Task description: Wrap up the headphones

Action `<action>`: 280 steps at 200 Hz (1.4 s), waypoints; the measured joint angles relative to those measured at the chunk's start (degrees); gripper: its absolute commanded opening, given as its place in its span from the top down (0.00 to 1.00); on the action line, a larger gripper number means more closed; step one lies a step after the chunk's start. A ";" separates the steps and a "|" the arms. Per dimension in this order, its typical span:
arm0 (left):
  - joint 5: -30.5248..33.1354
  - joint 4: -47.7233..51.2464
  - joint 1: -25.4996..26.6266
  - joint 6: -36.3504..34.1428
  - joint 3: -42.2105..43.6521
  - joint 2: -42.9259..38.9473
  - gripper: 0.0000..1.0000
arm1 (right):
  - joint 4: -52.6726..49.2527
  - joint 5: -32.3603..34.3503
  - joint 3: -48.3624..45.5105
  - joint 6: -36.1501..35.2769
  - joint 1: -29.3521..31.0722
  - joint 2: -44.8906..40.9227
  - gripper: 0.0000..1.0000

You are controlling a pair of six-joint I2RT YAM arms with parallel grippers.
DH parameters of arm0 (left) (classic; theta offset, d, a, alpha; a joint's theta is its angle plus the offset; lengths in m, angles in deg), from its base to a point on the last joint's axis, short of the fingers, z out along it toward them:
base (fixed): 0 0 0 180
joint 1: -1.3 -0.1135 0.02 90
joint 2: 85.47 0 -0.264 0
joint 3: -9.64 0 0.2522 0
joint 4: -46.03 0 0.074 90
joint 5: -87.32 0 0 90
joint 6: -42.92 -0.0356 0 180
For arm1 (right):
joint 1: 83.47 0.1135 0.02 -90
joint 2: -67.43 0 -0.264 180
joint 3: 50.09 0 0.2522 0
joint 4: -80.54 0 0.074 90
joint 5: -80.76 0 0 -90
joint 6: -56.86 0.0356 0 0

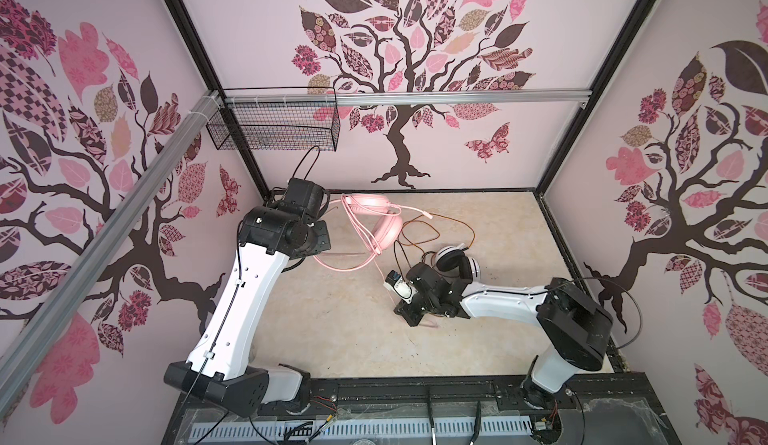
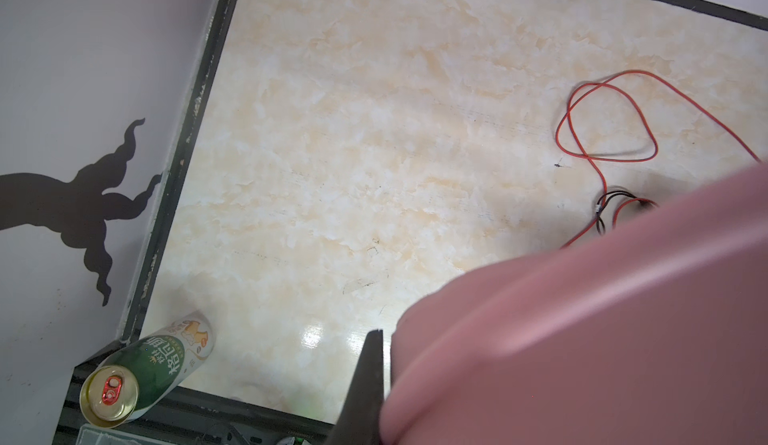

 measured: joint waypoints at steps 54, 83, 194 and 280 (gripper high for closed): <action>-2.91 -0.22 -8.20 0.44 1.49 0.74 1.00 | -5.05 2.73 -5.51 1.95 0.92 -16.31 1.00; -0.90 -0.46 -7.96 2.27 4.28 0.83 1.00 | -14.12 4.72 -2.19 1.29 3.28 -21.27 1.00; 26.43 6.54 14.60 10.29 6.99 9.38 1.00 | -40.26 17.51 25.62 -9.05 6.16 -19.93 1.00; 26.69 3.41 29.75 -2.47 9.03 7.56 1.00 | -38.38 36.24 26.49 -18.47 6.16 -18.97 1.00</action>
